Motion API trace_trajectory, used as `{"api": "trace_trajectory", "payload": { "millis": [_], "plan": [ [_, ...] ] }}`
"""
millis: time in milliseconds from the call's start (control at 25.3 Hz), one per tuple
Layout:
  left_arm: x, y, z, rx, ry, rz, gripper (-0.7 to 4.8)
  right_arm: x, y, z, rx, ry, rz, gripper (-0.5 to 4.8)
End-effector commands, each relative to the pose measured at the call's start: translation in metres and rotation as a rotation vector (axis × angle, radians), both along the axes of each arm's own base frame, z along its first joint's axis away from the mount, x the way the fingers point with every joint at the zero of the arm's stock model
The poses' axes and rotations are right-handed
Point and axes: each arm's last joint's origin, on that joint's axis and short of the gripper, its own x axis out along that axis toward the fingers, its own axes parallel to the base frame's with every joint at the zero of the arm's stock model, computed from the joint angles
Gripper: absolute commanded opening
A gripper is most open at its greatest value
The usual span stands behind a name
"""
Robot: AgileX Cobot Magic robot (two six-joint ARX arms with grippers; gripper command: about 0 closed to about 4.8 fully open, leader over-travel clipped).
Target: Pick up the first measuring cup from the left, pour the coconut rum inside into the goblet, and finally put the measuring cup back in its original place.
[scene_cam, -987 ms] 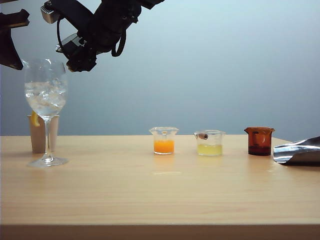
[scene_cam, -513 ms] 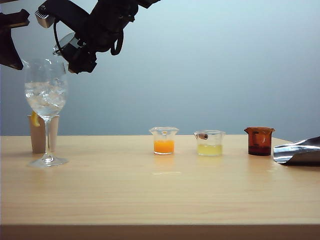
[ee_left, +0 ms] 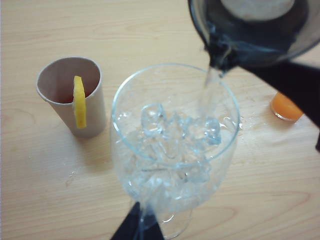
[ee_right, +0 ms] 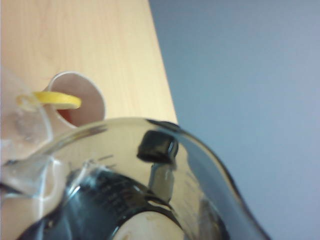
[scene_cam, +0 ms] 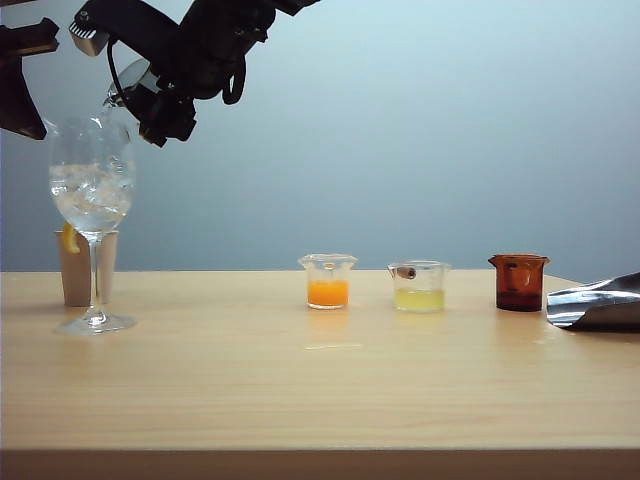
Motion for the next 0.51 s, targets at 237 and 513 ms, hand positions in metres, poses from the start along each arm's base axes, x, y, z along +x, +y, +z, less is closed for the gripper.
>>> {"api": "trace_trajectory", "payload": {
  "millis": [237,513],
  "plan": [
    [0.0000,-0.0001,0.0025,0.002,-0.013,-0.002,-0.04,-0.0013,-0.0006,0.0130,0.011,-0.074,0.002,1.43],
    [0.0000,-0.0001,0.0025,0.002,-0.013,-0.002,-0.04,-0.0013,-0.0006,0.0136,-0.014,-0.105,0.010,1.43]
  ]
}}
